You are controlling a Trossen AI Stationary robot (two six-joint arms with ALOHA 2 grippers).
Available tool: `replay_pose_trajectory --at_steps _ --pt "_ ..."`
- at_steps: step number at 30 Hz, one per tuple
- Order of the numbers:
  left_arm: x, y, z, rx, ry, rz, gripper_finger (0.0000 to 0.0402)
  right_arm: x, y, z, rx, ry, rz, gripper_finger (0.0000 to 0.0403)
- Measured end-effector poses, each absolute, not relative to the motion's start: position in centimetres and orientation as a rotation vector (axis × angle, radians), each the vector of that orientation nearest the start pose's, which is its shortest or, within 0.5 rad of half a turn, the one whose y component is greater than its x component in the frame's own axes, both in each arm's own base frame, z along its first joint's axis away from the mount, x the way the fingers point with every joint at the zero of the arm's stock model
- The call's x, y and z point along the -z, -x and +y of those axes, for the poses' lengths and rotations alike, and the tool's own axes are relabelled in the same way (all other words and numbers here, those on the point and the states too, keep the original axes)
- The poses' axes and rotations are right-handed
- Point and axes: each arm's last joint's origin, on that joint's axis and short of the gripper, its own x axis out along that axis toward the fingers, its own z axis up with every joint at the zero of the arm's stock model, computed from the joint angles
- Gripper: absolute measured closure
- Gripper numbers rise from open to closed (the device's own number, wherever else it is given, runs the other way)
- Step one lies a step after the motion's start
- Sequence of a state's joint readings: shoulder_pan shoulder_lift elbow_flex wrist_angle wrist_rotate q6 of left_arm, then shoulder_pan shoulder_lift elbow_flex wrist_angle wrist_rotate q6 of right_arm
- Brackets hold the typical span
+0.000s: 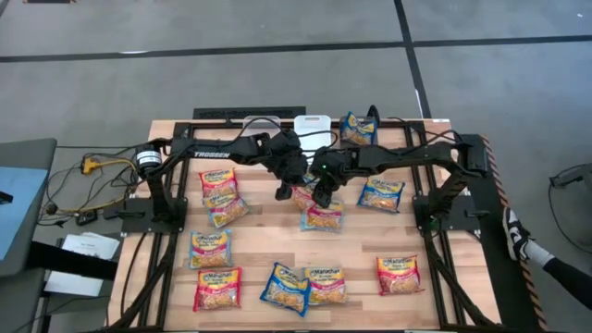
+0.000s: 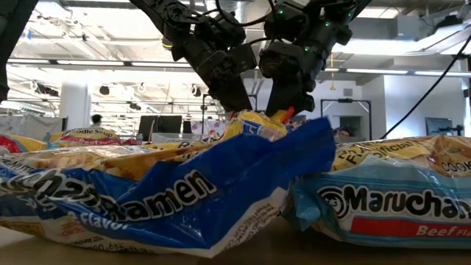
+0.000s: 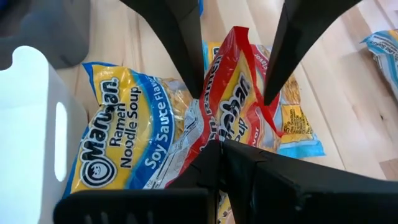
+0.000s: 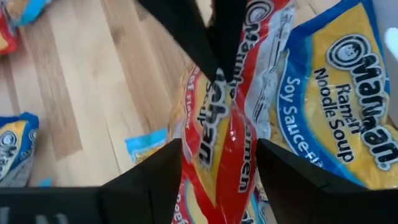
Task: Sort Maruchan noodles
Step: Put the red noodle pack into the white bin
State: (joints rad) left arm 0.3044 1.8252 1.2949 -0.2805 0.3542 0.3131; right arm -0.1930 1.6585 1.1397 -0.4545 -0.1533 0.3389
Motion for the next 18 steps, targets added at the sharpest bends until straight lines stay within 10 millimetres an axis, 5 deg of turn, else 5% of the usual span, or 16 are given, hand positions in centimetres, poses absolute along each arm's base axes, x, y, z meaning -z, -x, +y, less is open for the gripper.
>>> replay_pose_trajectory --at_steps 14,18 --pt "-21.81 -37.85 10.79 0.156 0.012 0.75 0.0401 -21.74 -33.43 -6.08 0.212 -0.507 0.947 0.0379" --pt "-22.26 -37.73 10.86 0.155 0.046 0.789 0.0401 -21.81 -33.59 -5.78 0.205 -0.51 0.936 0.0393"
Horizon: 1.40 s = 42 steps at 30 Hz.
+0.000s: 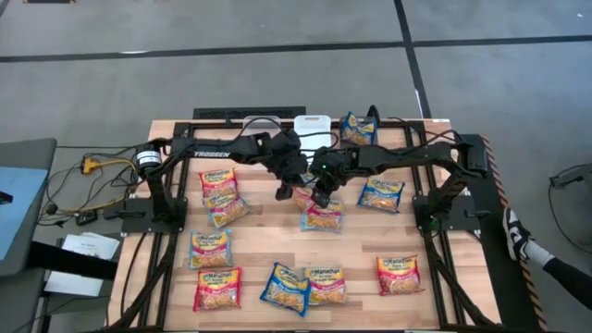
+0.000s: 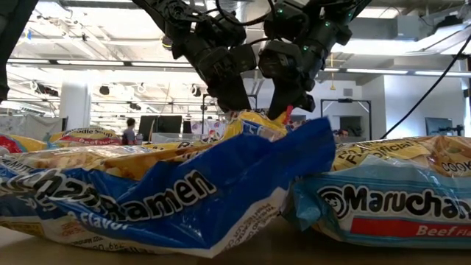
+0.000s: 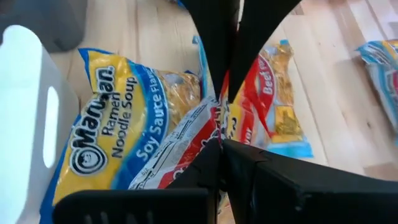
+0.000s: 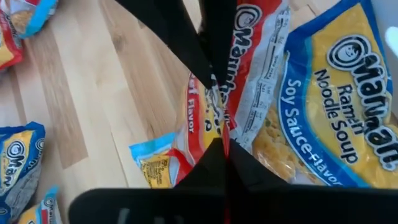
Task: Sort Maruchan noodles
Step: Put the red noodle pack into the white bin
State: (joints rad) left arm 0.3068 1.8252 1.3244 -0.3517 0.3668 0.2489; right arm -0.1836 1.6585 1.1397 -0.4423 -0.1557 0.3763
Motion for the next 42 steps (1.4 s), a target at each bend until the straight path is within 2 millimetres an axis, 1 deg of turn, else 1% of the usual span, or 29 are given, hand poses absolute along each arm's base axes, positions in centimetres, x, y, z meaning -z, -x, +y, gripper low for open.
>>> replay_pose_trajectory --at_steps 3,6,8,10,13,15,19,23,25,28,31,35,38,42 --pt "-23.3 -37.8 10.9 0.19 0.074 0.805 0.04 -21.9 -33.7 -5.8 0.208 -0.523 0.925 0.0393" --pt "-24.8 -37.9 11.2 0.249 0.11 0.786 0.0388 -21.9 -33.7 -5.8 0.207 -0.525 0.926 0.0398" --pt "-25.5 -37.9 11.3 0.281 0.124 0.765 0.0375 -21.9 -33.7 -5.8 0.207 -0.526 0.927 0.0398" --pt "-25.7 -37.9 11.4 0.301 0.123 0.759 0.036 -21.9 -33.7 -5.8 0.207 -0.526 0.926 0.0398" --pt "-26.1 -37.7 11.5 0.295 0.144 0.788 0.0335 -21.9 -33.7 -5.8 0.207 -0.525 0.926 0.0398" --pt "-26.6 -37.3 11.5 0.294 0.168 0.843 0.0325 -21.9 -33.7 -5.8 0.205 -0.522 0.926 0.0399" --pt "-27.4 -36.5 11.3 0.314 0.187 0.938 0.032 -22.4 -33.9 -5.8 0.187 -0.49 0.915 0.0399" --pt "-28.6 -35.3 11.1 0.329 0.186 1.0 0.032 -23.6 -34.2 -5.9 0.167 -0.454 0.896 0.0399" --pt "-29.0 -34.3 11.0 0.331 0.196 1.029 0.0319 -24.3 -34.3 -5.9 0.157 -0.433 0.9 0.04" --pt "-29.5 -33.2 10.8 0.326 0.19 1.01 0.0319 -25.4 -34.4 -5.9 0.14 -0.395 0.918 0.04" --pt "-29.7 -32.0 10.7 0.306 0.193 0.987 0.0319 -26.5 -34.5 -6.1 0.122 -0.353 0.92 0.04" --pt "-29.4 -30.2 10.5 0.252 0.219 0.932 0.0319 -28.0 -34.5 -6.7 0.109 -0.302 0.914 0.04" --pt "-28.6 -28.9 10.0 0.201 0.238 0.902 0.0319 -29.0 -34.4 -7.3 0.119 -0.251 0.916 0.04" --pt "-27.7 -27.7 9.6 0.144 0.25 0.815 0.0319 -30.4 -34.0 -8.7 0.147 -0.15 0.928 0.0399"
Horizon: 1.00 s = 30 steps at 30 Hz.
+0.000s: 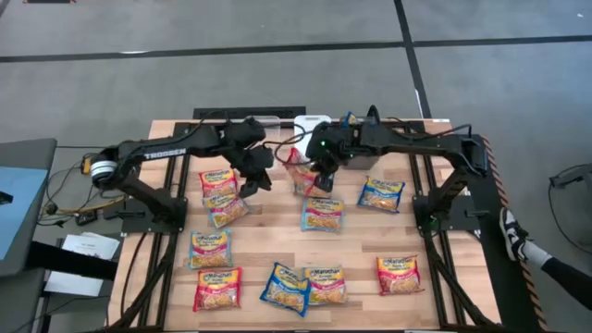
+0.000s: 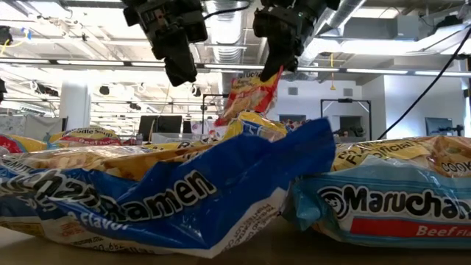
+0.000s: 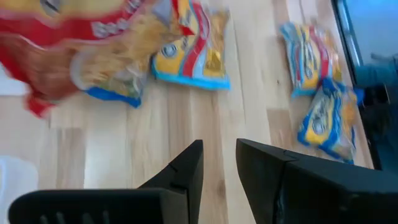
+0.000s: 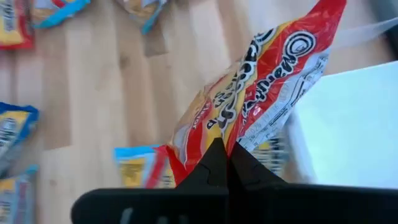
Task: Sort Maruchan noodles
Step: Put the red noodle pack into the white bin
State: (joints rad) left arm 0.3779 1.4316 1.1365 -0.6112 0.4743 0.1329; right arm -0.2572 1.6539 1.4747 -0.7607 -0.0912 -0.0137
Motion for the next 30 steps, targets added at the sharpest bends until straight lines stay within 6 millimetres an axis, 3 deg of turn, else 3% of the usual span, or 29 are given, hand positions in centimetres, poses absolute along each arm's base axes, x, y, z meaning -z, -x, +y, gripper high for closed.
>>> replay_pose_trajectory --at_steps 7,12,19,25,30 --pt "-26.6 -26.3 9.0 0.077 0.298 0.681 0.0319 -32.4 -33.0 -11.9 0.219 0.088 0.945 0.0397" --pt "-25.9 -25.9 8.6 0.064 0.329 0.584 0.0319 -32.4 -31.9 -14.6 0.25 0.253 0.99 0.0396" --pt "-25.4 -25.6 8.4 0.051 0.377 0.591 0.0319 -32.8 -30.5 -18.1 0.271 0.445 1.016 0.0396" --pt "-25.5 -25.7 8.5 0.022 0.381 0.584 0.0319 -33.1 -29.9 -20.3 0.36 0.434 0.963 0.0396" --pt "-25.6 -25.7 8.6 0.022 0.378 0.571 0.0319 -31.6 -30.8 -21.3 0.376 0.397 0.972 0.0399"
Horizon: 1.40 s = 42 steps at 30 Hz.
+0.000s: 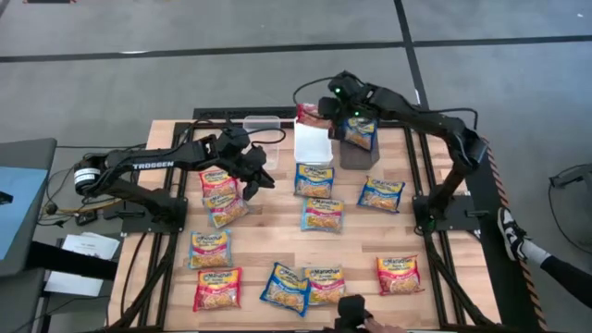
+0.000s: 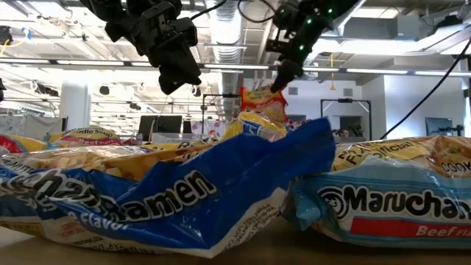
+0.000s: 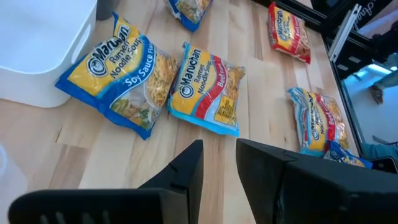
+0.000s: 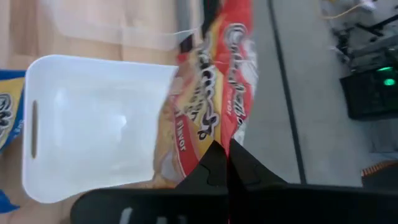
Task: Sort Maruchan noodles
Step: Put the red noodle pack into the white bin
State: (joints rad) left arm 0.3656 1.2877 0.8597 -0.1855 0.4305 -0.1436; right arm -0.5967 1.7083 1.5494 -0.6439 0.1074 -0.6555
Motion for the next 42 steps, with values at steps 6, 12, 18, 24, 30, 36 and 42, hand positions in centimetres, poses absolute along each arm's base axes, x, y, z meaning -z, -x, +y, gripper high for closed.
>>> replay_pose_trajectory --at_steps 6,12,18,24,30,36,42 --pt "-25.6 -25.7 8.6 0.021 0.378 0.573 0.0319 -28.3 -32.6 -22.3 0.412 0.358 1.048 0.0399" --pt "-25.6 -25.7 8.6 0.023 0.379 0.573 0.032 -26.3 -33.4 -22.9 0.461 0.337 1.114 0.0399" --pt "-25.6 -25.7 8.6 0.021 0.375 0.573 0.032 -25.8 -33.6 -23.3 0.548 0.222 1.071 0.04" --pt "-25.5 -25.7 8.6 0.019 0.374 0.573 0.032 -25.9 -33.5 -23.4 0.615 0.155 1.047 0.0399" --pt "-25.5 -25.7 8.6 0.019 0.369 0.573 0.032 -24.0 -34.3 -23.6 0.604 0.167 1.092 0.0398" --pt "-25.5 -25.7 8.6 0.019 0.37 0.574 0.032 -22.8 -34.6 -24.0 0.631 0.179 1.134 0.0397" --pt "-25.5 -25.7 8.6 -0.019 0.399 0.576 0.032 -22.9 -34.6 -24.0 0.631 0.18 1.132 0.0382"
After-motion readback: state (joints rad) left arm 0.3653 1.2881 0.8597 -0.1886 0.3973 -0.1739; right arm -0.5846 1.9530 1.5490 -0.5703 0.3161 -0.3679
